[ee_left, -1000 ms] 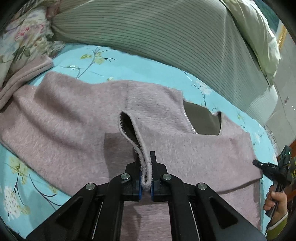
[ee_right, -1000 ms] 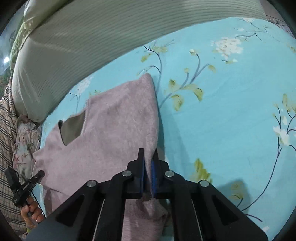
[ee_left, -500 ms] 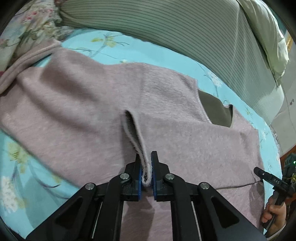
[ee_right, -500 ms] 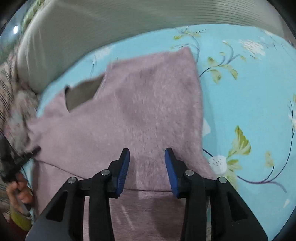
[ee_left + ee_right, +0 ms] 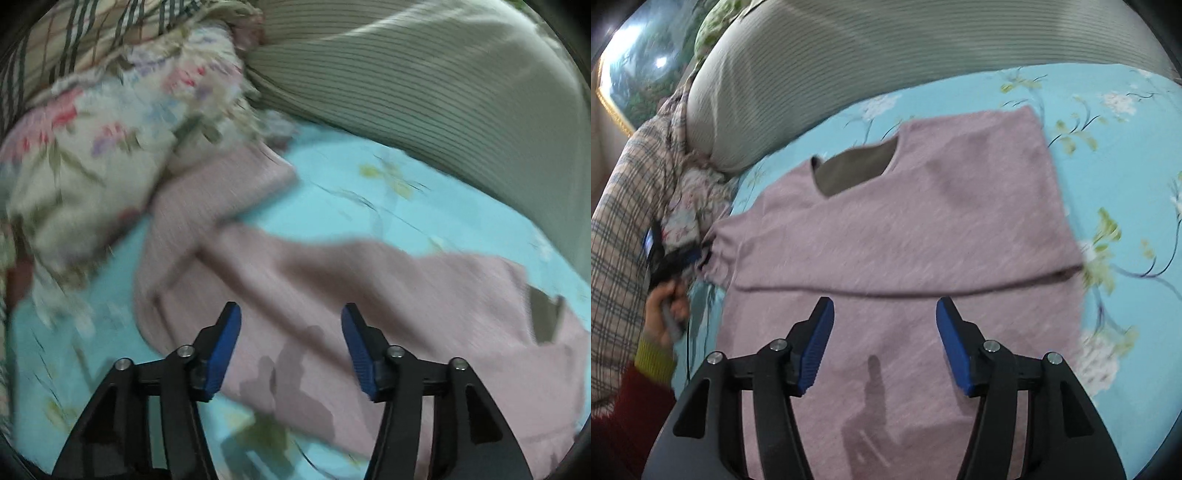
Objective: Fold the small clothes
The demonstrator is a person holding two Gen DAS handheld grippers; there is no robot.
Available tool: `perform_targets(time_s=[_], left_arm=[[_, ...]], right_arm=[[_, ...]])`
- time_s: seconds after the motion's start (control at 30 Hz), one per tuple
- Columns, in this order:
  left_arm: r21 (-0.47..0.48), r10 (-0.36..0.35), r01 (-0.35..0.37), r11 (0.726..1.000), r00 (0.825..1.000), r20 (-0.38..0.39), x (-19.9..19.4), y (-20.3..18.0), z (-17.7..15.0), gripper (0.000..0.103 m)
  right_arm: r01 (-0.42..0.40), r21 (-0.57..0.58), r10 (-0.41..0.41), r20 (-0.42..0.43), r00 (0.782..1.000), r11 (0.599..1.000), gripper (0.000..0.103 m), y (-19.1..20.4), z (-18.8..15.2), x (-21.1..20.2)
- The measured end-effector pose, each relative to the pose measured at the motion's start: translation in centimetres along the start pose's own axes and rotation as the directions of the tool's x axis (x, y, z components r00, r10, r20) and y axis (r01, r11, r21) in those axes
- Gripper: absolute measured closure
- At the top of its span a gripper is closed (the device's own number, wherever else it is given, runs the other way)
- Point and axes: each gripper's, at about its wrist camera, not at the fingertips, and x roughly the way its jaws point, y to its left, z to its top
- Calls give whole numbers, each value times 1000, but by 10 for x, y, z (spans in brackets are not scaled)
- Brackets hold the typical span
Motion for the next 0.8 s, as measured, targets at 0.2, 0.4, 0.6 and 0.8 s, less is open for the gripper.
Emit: perform_targets(time_s=[0.2, 0.4, 0.6, 0.8], left_arm=[[94, 172, -167, 982, 984, -53, 64, 13, 49, 38], [93, 176, -169, 981, 982, -64, 100, 21, 65, 69], [-43, 7, -7, 999, 1000, 3, 63, 50, 68, 100], [-124, -212, 227, 966, 970, 118, -17, 53, 35, 100]], right_arm=[[-9, -8, 9, -31, 999, 1000, 44, 10, -10, 0], [-1, 10, 2, -44, 999, 1000, 44, 12, -8, 7], [-24, 5, 24, -30, 999, 1000, 44, 17, -14, 1], [-45, 0, 45, -8, 999, 999, 44, 22, -17, -9]])
